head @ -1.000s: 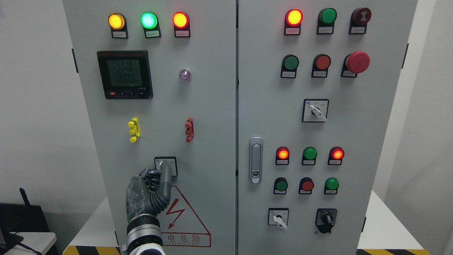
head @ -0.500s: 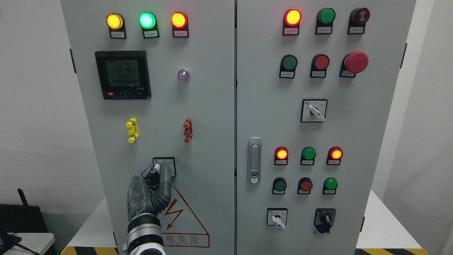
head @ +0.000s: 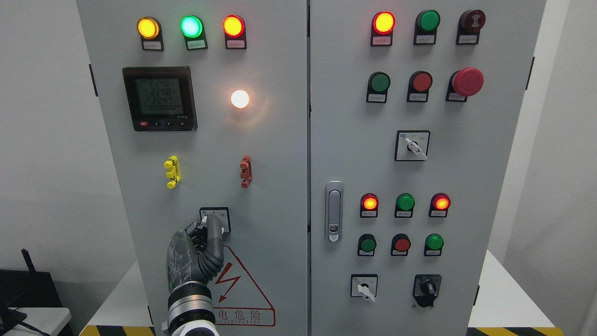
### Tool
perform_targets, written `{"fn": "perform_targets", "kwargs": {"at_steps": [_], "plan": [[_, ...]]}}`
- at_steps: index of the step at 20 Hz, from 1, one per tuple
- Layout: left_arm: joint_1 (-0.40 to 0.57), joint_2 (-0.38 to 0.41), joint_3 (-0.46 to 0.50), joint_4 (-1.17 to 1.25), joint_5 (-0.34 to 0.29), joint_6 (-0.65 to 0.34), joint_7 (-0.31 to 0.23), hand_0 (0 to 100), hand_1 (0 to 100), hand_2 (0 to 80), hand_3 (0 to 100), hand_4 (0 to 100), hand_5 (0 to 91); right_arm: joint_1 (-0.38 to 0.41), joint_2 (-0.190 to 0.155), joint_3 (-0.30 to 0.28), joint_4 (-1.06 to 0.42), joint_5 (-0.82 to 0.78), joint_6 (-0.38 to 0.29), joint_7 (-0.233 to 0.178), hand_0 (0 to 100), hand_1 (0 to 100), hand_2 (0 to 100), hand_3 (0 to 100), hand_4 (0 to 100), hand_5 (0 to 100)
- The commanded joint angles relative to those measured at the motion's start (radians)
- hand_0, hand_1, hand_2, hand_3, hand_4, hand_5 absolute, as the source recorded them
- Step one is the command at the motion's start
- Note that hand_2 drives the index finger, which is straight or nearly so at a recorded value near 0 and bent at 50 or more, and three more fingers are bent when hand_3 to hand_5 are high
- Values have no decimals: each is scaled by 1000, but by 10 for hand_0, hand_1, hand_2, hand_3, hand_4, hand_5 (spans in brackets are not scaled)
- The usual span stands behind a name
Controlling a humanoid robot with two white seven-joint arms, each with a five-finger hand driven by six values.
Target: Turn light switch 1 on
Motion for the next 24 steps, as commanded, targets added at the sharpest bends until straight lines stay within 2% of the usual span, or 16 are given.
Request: {"fn": "perform_targets", "kwargs": {"at_steps": [1, 4, 9, 20, 24], "plan": [[0, -1, 2, -1, 1, 5, 1, 689, 147, 513, 846, 899, 890, 0, -1, 17, 0, -25, -1, -1, 120, 389, 0, 0, 0, 0], [0, -1, 2, -1, 1, 5, 1, 696, 128, 512, 849, 899, 890, -1, 1, 17, 0, -25, -1, -1, 120, 389, 0, 0, 0, 0], [2, -1, 2, -1, 1, 2, 1, 643, 107, 508, 847, 900, 890, 0, -1, 17, 0, -25, -1, -1, 120, 389, 0, 0, 0, 0], [2, -2, 3, -2, 1, -3, 1, 418, 97, 505, 846, 898, 890, 0, 1, 17, 0, -25, -1, -1, 120, 389, 0, 0, 0, 0], [3, -4, 3, -4, 1, -3, 1, 386, 103, 505, 850, 897, 890, 0, -1, 17, 0, -25, -1, -1, 120, 389, 0, 0, 0, 0]]}}
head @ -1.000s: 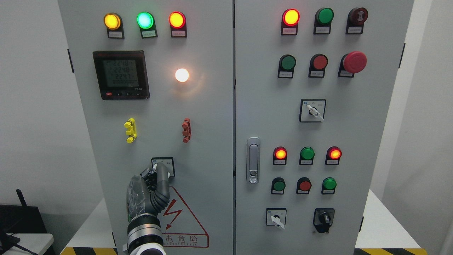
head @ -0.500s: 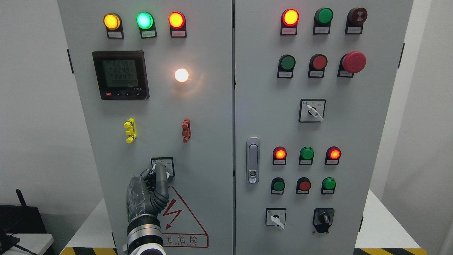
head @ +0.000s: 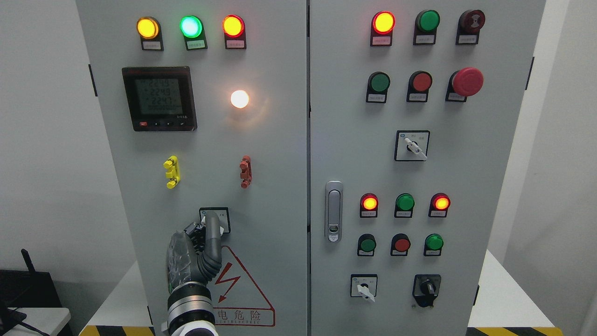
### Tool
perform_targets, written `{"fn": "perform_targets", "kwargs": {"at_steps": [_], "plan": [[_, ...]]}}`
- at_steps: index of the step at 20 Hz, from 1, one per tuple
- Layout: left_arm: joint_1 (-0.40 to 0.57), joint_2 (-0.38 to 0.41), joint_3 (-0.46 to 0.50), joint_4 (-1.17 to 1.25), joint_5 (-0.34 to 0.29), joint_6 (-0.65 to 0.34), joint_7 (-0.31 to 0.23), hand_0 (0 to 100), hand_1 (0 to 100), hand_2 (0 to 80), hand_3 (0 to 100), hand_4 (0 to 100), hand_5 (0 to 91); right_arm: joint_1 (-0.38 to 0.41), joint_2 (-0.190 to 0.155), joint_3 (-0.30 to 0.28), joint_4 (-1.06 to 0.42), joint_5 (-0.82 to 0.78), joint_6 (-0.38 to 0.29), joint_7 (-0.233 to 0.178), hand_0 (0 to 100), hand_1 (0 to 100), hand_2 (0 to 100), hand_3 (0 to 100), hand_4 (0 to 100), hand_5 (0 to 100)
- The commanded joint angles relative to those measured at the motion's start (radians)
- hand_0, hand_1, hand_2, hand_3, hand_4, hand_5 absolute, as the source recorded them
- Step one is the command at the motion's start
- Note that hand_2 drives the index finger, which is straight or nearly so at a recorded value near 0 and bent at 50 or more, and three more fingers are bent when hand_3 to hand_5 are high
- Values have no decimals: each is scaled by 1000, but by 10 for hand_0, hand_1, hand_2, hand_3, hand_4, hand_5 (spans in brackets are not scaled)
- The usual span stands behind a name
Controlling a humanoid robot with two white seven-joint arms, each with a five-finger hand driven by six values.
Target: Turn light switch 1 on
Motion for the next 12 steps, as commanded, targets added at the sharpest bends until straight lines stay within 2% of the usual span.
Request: {"fn": "perform_targets", "kwargs": {"at_steps": [1, 12], "plan": [[2, -2, 2, -2, 0, -5, 0, 384, 104, 506, 851, 897, 890, 0, 1, 17, 0, -25, 1, -1, 120, 389, 0, 0, 0, 0], [37, -2, 12, -11, 0, -9, 0, 380, 107, 516, 857, 899, 889, 0, 1, 17, 0, -25, 1, -1, 120, 389, 0, 0, 0, 0]]}}
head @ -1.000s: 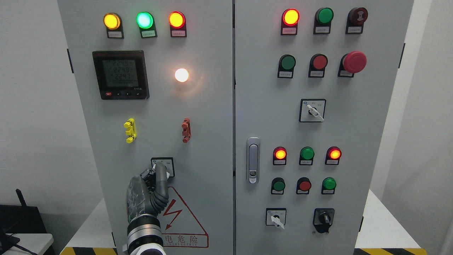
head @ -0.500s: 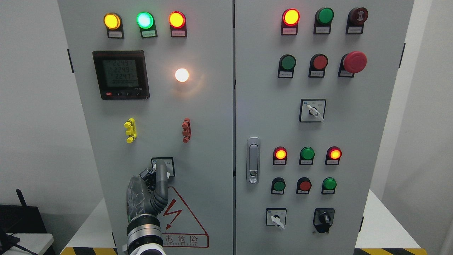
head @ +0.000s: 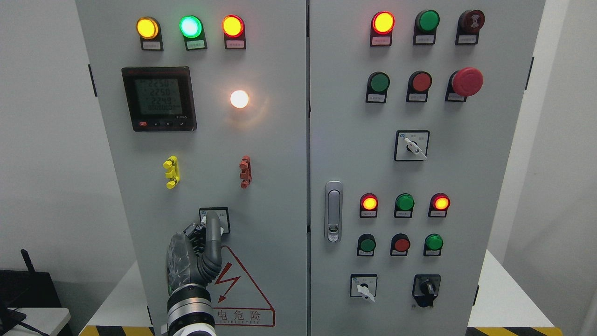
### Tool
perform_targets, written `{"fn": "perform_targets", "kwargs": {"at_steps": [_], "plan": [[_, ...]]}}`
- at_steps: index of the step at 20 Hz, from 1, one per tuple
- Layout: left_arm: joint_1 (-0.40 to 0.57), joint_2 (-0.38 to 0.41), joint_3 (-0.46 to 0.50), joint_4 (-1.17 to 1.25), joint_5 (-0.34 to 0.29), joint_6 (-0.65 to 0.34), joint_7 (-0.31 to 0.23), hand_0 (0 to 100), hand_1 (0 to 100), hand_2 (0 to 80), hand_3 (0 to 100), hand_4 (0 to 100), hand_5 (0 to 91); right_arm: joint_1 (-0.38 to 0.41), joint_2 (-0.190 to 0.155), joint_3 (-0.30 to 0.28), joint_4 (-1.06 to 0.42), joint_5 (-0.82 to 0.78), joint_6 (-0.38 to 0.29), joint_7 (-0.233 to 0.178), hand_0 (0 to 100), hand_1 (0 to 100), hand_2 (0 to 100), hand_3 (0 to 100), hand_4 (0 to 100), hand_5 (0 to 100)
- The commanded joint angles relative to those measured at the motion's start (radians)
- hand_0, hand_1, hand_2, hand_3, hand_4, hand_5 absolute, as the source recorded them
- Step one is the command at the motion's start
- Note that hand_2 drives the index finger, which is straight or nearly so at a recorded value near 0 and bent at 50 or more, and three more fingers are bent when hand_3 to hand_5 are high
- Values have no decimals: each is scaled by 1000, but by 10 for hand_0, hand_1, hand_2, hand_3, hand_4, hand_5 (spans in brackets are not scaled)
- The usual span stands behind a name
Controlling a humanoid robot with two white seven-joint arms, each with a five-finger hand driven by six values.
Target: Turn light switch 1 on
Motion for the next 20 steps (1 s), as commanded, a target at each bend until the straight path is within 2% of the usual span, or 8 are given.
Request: {"fn": "perform_targets", "kwargs": {"at_steps": [1, 11, 15, 20], "plan": [[24, 0, 8, -9, 0, -3, 0, 379, 108, 517, 859, 900, 889, 0, -1, 17, 0, -25, 1, -1, 120, 389, 0, 0, 0, 0], [97, 0, 8, -43, 4, -84, -11, 374, 108, 525, 873, 903, 889, -1, 0, 17, 0, -25, -1, -1, 120, 389, 0, 0, 0, 0], [145, 0, 8, -67, 4, -147, -14, 265, 106, 528, 874, 905, 889, 0, 0, 17, 0, -25, 1, -1, 120, 389, 0, 0, 0, 0], [271, 2, 12, -99, 4, -265, -14, 126, 119, 534, 878, 910, 889, 0, 0, 17, 0, -25, 1, -1, 120, 389, 0, 0, 0, 0]]}}
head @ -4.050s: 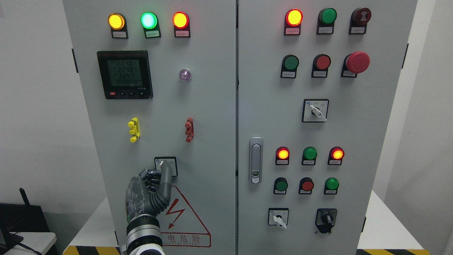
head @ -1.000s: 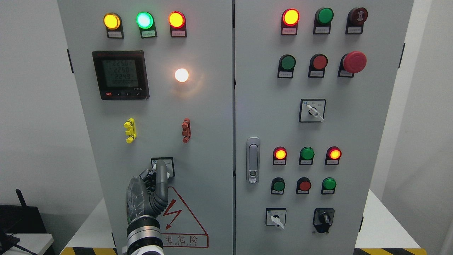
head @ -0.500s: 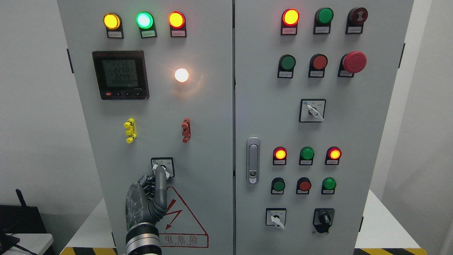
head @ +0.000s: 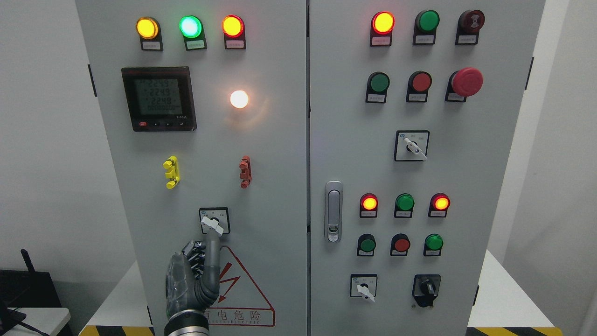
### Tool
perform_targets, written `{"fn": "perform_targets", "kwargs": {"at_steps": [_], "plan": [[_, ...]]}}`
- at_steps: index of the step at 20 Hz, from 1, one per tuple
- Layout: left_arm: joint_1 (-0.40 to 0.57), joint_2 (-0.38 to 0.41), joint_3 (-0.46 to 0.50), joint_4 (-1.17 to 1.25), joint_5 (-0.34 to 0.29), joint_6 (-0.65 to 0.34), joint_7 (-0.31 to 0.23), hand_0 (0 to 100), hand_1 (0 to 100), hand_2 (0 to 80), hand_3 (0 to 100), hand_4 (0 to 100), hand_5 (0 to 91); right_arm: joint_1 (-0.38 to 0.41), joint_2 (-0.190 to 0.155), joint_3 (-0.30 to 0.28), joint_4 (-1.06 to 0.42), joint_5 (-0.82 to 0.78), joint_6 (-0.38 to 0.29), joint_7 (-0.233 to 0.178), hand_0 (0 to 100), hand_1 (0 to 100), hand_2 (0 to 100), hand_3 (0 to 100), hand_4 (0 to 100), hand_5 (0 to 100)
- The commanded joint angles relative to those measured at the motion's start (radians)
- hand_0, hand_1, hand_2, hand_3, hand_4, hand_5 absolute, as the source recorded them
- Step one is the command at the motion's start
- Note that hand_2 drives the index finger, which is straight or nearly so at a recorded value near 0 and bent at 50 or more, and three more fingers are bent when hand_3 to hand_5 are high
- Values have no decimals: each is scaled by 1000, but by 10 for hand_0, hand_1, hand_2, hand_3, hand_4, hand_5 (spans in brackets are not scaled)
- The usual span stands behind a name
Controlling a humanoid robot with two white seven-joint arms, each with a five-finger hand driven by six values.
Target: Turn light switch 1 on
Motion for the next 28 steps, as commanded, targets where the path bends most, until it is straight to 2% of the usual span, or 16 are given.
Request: {"fn": "perform_targets", "kwargs": {"at_steps": [1, 2, 4, 6, 7, 9, 10, 11, 12, 13, 15, 16, 18, 21, 25, 28], "plan": [[140, 3, 17, -55, 0, -107, -1, 110, 119, 535, 880, 915, 889, 0, 0, 17, 0, -25, 1, -1, 120, 389, 0, 0, 0, 0], [172, 5, 31, -56, 0, -167, -9, 102, 117, 538, 885, 916, 889, -1, 0, 17, 0, -25, -1, -1, 120, 389, 0, 0, 0, 0], [244, 11, 65, -50, 3, -324, -63, 95, 109, 543, 892, 923, 889, 0, -1, 17, 0, -25, -1, -1, 120, 389, 0, 0, 0, 0], [324, 17, 131, -30, 26, -476, -110, 84, 40, 543, 908, 919, 888, -1, 0, 17, 0, -25, -1, -1, 120, 389, 0, 0, 0, 0], [360, 26, 158, -20, 45, -524, -120, 64, 5, 528, 898, 900, 887, 0, 0, 17, 0, -25, -1, -1, 120, 389, 0, 0, 0, 0], [451, 44, 236, 20, 110, -615, -158, 47, 0, 495, 858, 886, 874, 0, 0, 17, 0, -25, 1, -1, 120, 389, 0, 0, 0, 0], [498, 63, 282, 57, 136, -667, -185, 37, 0, 432, 821, 837, 728, 0, 0, 17, 0, -25, 1, -1, 120, 389, 0, 0, 0, 0], [540, 77, 327, 110, 152, -730, -219, 33, 0, 427, 820, 837, 712, 0, -1, 17, 0, -25, -1, -1, 120, 389, 0, 0, 0, 0], [569, 83, 374, 176, 163, -799, -254, 23, 0, 359, 745, 798, 590, -1, 0, 17, 0, -25, 1, -1, 120, 389, 0, 0, 0, 0], [583, 84, 423, 250, 175, -866, -286, 9, 0, 294, 636, 733, 545, -1, 0, 17, 0, -25, -1, -1, 120, 389, 0, 0, 0, 0], [608, 86, 522, 368, 184, -975, -334, 0, 0, 247, 580, 682, 504, -1, 0, 17, 0, -25, -1, -1, 120, 389, 0, 0, 0, 0], [626, 88, 562, 423, 189, -1012, -360, 0, 0, 204, 520, 628, 463, -1, -1, 17, 0, -25, 1, -1, 120, 389, 0, 0, 0, 0], [654, 98, 629, 552, 218, -1081, -414, 0, 0, 164, 478, 570, 422, 0, 0, 17, 0, -25, 1, -1, 120, 389, 0, 0, 0, 0], [666, 100, 678, 776, 262, -1161, -459, 0, 0, 117, 437, 530, 424, 0, 0, 17, 0, -25, -1, -1, 120, 389, 0, 0, 0, 0], [666, 101, 740, 1110, 281, -1259, -538, 0, 0, 79, 400, 497, 407, 0, -1, 17, 0, -25, 1, -1, 120, 389, 0, 0, 0, 0], [666, 112, 745, 1357, 284, -1360, -552, 4, 0, 44, 363, 463, 378, 0, 0, 17, 0, -25, -1, -1, 120, 389, 0, 0, 0, 0]]}}
